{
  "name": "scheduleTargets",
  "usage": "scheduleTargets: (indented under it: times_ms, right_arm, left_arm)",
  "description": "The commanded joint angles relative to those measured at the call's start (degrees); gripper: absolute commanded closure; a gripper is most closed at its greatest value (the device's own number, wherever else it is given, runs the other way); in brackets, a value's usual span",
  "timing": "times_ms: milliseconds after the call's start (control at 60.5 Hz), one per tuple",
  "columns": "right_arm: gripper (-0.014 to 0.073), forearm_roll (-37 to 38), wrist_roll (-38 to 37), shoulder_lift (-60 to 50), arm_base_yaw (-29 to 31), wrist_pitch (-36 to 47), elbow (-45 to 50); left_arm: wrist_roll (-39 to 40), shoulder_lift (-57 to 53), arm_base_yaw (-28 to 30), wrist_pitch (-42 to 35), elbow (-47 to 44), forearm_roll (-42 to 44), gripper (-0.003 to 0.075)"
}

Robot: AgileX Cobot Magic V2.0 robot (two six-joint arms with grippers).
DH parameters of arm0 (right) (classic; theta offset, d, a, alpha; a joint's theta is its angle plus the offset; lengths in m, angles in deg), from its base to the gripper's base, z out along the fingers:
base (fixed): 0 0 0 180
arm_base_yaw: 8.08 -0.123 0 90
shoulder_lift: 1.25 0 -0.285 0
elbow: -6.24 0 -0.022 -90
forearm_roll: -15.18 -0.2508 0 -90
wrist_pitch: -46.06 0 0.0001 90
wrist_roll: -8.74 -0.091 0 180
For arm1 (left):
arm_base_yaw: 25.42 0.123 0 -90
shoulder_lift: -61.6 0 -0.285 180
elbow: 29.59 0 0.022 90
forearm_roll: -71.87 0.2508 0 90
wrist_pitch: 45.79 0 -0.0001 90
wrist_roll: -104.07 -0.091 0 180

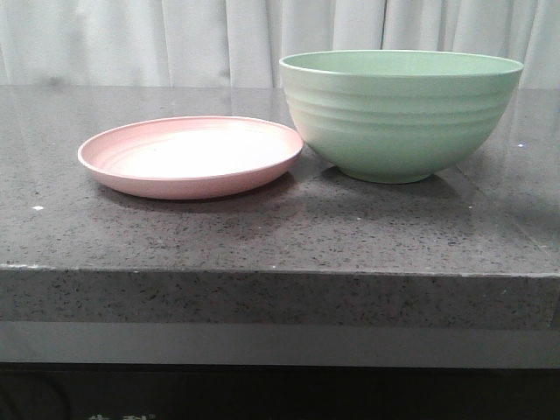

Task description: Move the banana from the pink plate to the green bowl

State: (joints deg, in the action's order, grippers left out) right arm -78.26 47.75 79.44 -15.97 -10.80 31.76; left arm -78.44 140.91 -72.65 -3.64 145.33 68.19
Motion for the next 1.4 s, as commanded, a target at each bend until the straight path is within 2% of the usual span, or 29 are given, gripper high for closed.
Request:
scheduleTargets:
  times_ms: [0, 66, 182, 281, 479, 562, 760, 909, 1058, 1140, 1388]
  right_arm:
    - [0.0467, -4.81, 1.04, -1.40, -0.28, -2.19, -2.22]
    - [0.0517, -4.81, 1.23, -1.40, -0.28, -1.56, -2.22]
    - [0.0522, -4.75, 2.26, -1.40, -0.28, 0.32, -2.22]
    - [0.0522, -3.43, 3.13, -1.28, -0.28, 2.90, -2.74]
    - [0.0514, 9.43, 2.10, 0.45, -0.09, 9.72, -9.02]
    - [0.0515, 12.65, 1.05, 1.09, -0.02, 10.68, -12.03]
    - [0.0515, 24.03, -2.48, 2.66, -0.02, 14.74, -22.86]
    - [0.0515, 41.28, -10.28, 5.35, -0.02, 15.69, -32.66]
    - [0.0515, 62.95, -22.75, 10.63, -0.02, 13.25, -41.73]
    - [0.0515, 69.97, -27.14, 13.75, -0.02, 10.15, -44.27]
    - [0.0515, 71.65, -28.14, 21.66, -0.79, 6.69, -44.98]
  left_arm:
    - [0.07, -1.49, -0.56, -4.02, 1.75, -0.84, 0.0489]
    - [0.07, -1.49, -0.56, -4.48, 1.75, -0.84, 0.0408]
    - [0.07, -1.49, -0.56, -4.60, 1.75, -0.84, 0.0225]
    - [0.07, -1.49, -0.56, -4.75, 1.75, -0.46, 0.0148]
    - [0.07, -3.60, -0.56, -5.90, 1.75, 2.20, 0.0145]
    - [0.07, -5.01, -0.45, -5.90, 1.75, 2.20, 0.0145]
    - [0.41, -7.85, -0.45, -5.80, 1.75, 2.92, 0.0145]
    - [1.49, -8.33, 0.28, -5.49, 1.75, 4.34, 0.0145]
    - [2.51, -8.33, 4.24, -4.26, 1.75, 4.46, 0.0145]
    - [2.51, -8.33, 6.64, -4.14, 1.75, 4.46, 0.0145]
    - [2.51, -8.33, 12.15, -4.14, 1.75, 4.36, 0.0145]
